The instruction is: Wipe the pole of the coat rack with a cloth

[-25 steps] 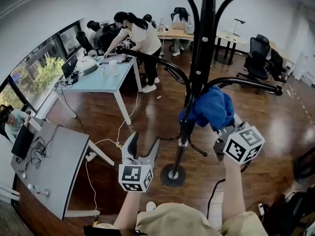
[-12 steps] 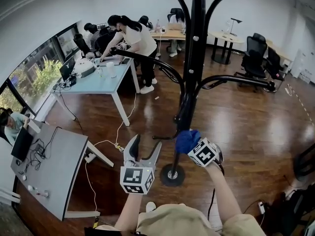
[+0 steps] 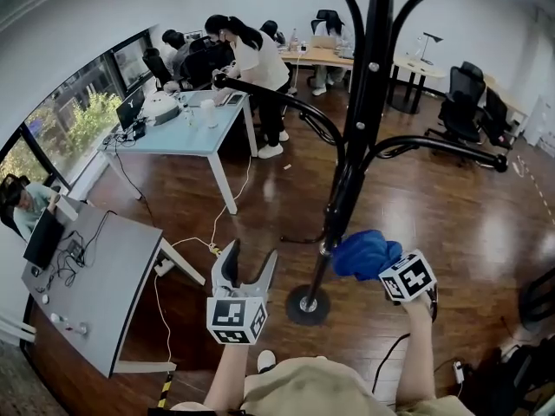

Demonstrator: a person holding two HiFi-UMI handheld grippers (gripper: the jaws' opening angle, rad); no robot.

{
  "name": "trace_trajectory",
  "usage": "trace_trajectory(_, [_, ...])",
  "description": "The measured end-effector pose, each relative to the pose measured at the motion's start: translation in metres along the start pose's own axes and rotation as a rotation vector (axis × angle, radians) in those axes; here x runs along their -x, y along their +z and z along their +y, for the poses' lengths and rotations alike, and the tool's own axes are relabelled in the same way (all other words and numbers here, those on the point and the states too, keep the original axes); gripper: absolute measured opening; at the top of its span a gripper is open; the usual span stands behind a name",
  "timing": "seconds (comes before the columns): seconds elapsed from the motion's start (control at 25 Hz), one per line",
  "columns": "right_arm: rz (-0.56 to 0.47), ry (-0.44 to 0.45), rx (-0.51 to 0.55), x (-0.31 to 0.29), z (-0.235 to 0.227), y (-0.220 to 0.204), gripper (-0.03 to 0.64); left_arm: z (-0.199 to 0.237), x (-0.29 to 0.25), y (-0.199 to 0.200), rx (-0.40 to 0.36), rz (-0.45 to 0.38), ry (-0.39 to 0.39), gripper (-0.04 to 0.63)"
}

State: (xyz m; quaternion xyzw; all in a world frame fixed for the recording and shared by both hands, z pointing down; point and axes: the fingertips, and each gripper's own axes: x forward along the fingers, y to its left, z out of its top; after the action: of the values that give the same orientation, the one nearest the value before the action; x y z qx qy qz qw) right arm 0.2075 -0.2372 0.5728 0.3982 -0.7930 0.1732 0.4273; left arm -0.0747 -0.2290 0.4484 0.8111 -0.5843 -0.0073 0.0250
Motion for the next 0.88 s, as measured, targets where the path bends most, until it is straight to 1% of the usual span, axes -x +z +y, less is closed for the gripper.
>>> trace_trajectory(0.04, [-0.059, 0.01, -0.037, 0.008, -0.009, 0.005, 0.078, 0.003, 0.001, 0.0, 0.002, -0.002, 0.006, 0.301])
trace_trajectory(0.08, [-0.147, 0.032, -0.072, 0.017, -0.018, 0.016, 0.078, 0.005, 0.002, 0.001, 0.003, -0.003, 0.011, 0.301])
trace_trajectory(0.16, [-0.394, 0.109, -0.142, 0.04, -0.032, 0.056, 0.078, 0.009, 0.003, 0.001, 0.002, -0.002, 0.019, 0.299])
trace_trajectory(0.24, [-0.679, 0.221, -0.227, 0.072, -0.044, 0.105, 0.078, 0.01, 0.004, 0.001, -0.004, 0.003, 0.023, 0.299])
trace_trajectory(0.28, [-0.806, 0.292, -0.26, 0.086, -0.048, 0.13, 0.078, 0.009, 0.004, 0.002, -0.009, 0.005, 0.024, 0.299])
trace_trajectory(0.32, [-0.908, 0.373, -0.275, 0.096, -0.05, 0.153, 0.08, 0.009, 0.003, 0.003, -0.013, 0.004, 0.025, 0.299])
trace_trajectory(0.36, [-0.977, 0.46, -0.277, 0.1, -0.05, 0.175, 0.081, 0.008, 0.003, 0.004, -0.017, 0.003, 0.026, 0.299])
trace_trajectory(0.4, [-1.015, 0.543, -0.281, 0.098, -0.05, 0.193, 0.081, 0.008, 0.003, 0.006, -0.021, 0.003, 0.026, 0.299])
trace_trajectory(0.48, [-1.046, 0.682, -0.313, 0.089, -0.049, 0.215, 0.081, 0.005, 0.004, 0.006, -0.03, 0.005, 0.027, 0.299])
trace_trajectory(0.56, [-1.076, 0.799, -0.334, 0.087, -0.049, 0.226, 0.08, 0.004, 0.005, 0.005, -0.036, 0.01, 0.03, 0.299])
trace_trajectory(0.64, [-1.093, 0.895, -0.335, 0.087, -0.052, 0.233, 0.08, 0.005, 0.006, 0.005, -0.037, 0.014, 0.042, 0.299])
trace_trajectory(0.76, [-1.11, 1.014, -0.319, 0.088, -0.054, 0.242, 0.081, 0.014, 0.007, 0.005, -0.035, 0.02, 0.064, 0.299])
trace_trajectory(0.84, [-1.08, 1.052, -0.287, 0.085, -0.048, 0.247, 0.078, 0.019, 0.008, 0.003, -0.031, 0.026, 0.077, 0.299])
trace_trajectory(0.88, [-1.041, 1.054, -0.263, 0.079, -0.044, 0.246, 0.075, 0.02, 0.008, 0.002, -0.028, 0.029, 0.08, 0.299])
